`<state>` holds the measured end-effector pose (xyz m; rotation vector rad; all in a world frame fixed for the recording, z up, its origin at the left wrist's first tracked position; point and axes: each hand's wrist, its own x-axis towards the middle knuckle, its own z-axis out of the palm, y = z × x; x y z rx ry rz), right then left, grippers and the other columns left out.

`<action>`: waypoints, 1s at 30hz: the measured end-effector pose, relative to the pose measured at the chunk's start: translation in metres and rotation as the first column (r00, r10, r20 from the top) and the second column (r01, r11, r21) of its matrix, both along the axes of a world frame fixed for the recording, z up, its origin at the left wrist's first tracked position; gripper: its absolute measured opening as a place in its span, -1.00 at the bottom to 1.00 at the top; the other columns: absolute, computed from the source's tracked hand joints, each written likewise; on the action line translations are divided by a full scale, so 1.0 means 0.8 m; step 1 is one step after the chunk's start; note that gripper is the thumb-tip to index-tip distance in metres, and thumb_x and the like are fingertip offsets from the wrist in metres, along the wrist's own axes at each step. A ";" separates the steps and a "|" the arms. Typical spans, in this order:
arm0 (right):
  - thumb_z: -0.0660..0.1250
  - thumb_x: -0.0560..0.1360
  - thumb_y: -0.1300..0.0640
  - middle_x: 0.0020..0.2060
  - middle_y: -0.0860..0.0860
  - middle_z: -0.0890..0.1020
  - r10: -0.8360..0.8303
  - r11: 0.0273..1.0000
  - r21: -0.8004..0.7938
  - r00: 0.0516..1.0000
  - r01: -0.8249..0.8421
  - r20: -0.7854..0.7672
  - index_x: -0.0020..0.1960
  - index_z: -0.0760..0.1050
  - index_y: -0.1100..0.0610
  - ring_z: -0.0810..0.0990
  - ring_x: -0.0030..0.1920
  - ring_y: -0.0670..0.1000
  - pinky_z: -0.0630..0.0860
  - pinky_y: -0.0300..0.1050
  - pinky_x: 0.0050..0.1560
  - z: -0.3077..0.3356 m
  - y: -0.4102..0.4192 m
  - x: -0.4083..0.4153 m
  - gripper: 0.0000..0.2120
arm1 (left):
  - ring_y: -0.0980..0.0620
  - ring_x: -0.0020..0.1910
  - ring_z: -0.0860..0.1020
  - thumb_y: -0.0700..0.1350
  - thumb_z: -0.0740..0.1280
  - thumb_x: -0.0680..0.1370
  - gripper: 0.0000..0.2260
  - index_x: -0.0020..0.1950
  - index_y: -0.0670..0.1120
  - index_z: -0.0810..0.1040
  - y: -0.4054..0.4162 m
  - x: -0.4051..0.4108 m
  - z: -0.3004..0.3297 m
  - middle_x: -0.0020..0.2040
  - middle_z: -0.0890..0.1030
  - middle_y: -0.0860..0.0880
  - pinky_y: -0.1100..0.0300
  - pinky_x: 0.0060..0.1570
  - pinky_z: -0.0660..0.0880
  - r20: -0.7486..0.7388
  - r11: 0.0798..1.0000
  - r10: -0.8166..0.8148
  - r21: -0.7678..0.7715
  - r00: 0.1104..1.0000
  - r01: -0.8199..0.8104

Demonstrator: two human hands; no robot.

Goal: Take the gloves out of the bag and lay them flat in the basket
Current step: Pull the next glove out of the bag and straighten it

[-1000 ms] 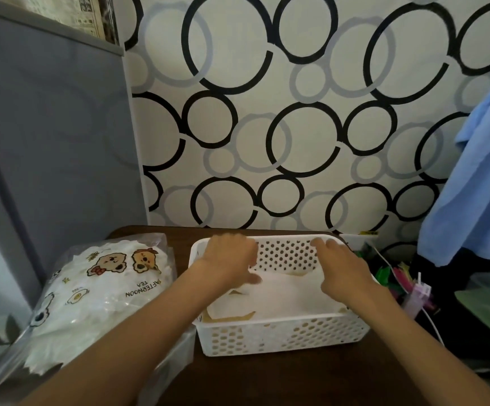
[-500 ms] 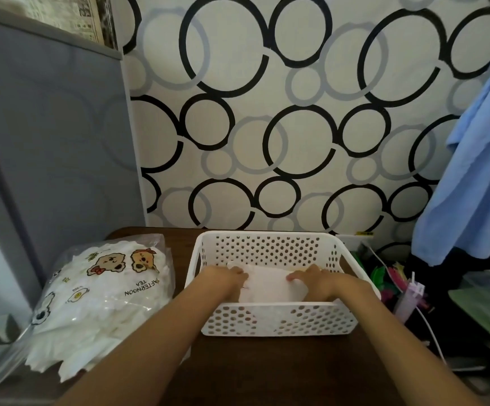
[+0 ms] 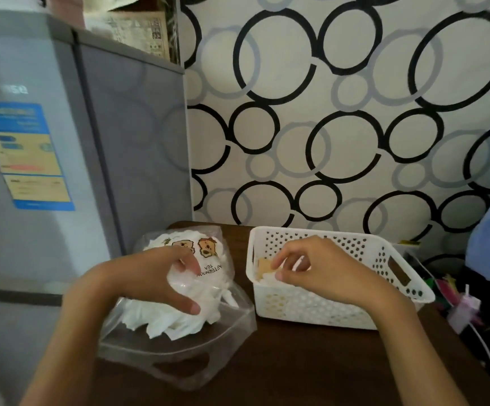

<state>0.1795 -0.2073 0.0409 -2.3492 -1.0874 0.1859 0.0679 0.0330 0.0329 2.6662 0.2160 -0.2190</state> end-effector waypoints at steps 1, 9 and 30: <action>0.40 0.46 -0.02 -0.16 -0.22 0.62 0.059 0.998 -0.006 0.998 -0.059 -0.001 -0.03 0.63 -0.11 0.57 -0.17 -0.23 0.55 -0.25 -0.09 0.005 0.013 -0.019 -0.91 | 0.35 0.05 0.38 0.20 0.50 0.31 -0.50 0.18 0.24 0.41 0.006 -0.006 -0.002 0.08 0.37 0.36 0.49 -0.07 0.31 -0.007 1.000 0.006 0.001 1.000 -0.006; 0.34 0.51 0.03 0.09 -0.07 0.62 0.282 0.896 -0.357 0.959 -0.264 -0.002 0.22 0.55 -0.03 0.56 0.05 -0.08 0.50 -0.13 0.10 -0.010 0.076 -0.095 -0.71 | 0.22 0.22 0.41 -0.01 0.48 0.43 -0.83 -0.03 0.18 0.58 0.020 -0.003 -0.012 0.19 0.49 0.23 0.26 0.27 0.35 0.199 0.999 -0.036 0.047 0.979 0.027; 0.39 0.48 0.17 -0.20 -0.08 0.68 0.037 0.975 0.222 0.977 0.011 -0.208 -0.14 0.53 0.03 0.66 -0.21 -0.18 0.58 -0.29 -0.21 -0.036 0.092 -0.061 -0.93 | 0.21 0.47 0.11 -0.37 0.35 0.45 -0.44 0.31 0.16 0.45 0.047 -0.004 -0.026 0.47 0.18 0.26 0.36 0.28 0.13 0.075 0.996 -0.088 -0.028 0.993 0.090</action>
